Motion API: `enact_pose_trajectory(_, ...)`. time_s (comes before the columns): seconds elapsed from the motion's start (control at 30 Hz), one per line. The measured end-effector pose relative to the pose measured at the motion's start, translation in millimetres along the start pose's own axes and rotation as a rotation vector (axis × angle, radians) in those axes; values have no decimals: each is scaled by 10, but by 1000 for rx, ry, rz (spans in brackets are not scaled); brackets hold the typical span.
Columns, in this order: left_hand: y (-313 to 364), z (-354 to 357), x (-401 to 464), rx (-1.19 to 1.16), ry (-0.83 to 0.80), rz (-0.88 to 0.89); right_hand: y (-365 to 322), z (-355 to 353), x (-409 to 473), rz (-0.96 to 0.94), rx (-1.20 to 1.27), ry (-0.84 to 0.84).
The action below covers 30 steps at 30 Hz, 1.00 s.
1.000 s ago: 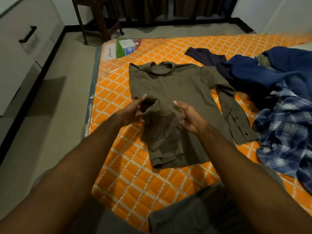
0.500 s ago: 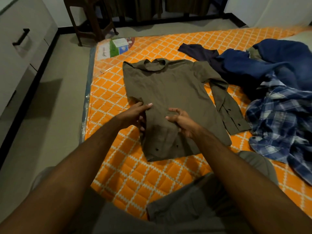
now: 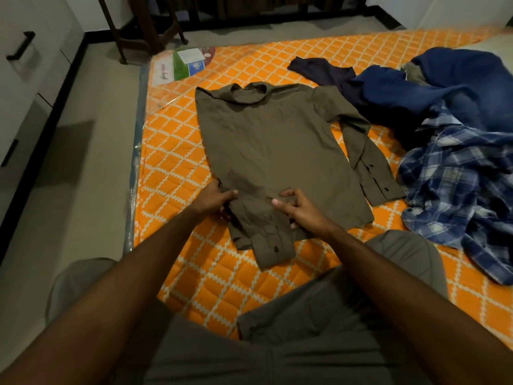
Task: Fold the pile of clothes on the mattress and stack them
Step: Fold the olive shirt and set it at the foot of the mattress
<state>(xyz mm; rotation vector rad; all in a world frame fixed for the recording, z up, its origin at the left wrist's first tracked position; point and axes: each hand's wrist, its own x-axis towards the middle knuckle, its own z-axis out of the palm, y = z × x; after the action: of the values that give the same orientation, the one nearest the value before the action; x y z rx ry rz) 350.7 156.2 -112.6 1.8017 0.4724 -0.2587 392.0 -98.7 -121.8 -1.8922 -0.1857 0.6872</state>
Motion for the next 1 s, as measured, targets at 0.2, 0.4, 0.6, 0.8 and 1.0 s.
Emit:
enact_pose_trajectory(0.2,-66,189,-338,69,-152,-133,258,-82,-165,-120,-187,-197)
enact_pose_trajectory(0.4,-425,179,-537,1183,338,435,243,-37,-260,9,-93,-196)
enact_pose_trajectory(0.6,-580,267,-563,1312,-93,931,357,-26,-272,-229,-380,-280)
enact_pose_trajectory(0.8,-607,342,-515,1281,-64,1008,166,-79,-417,-520,-1050,5)
enact_pose_trajectory(1.0,-411,241,-433,448,-18,461,-152,-18,-124,-101,-488,110)
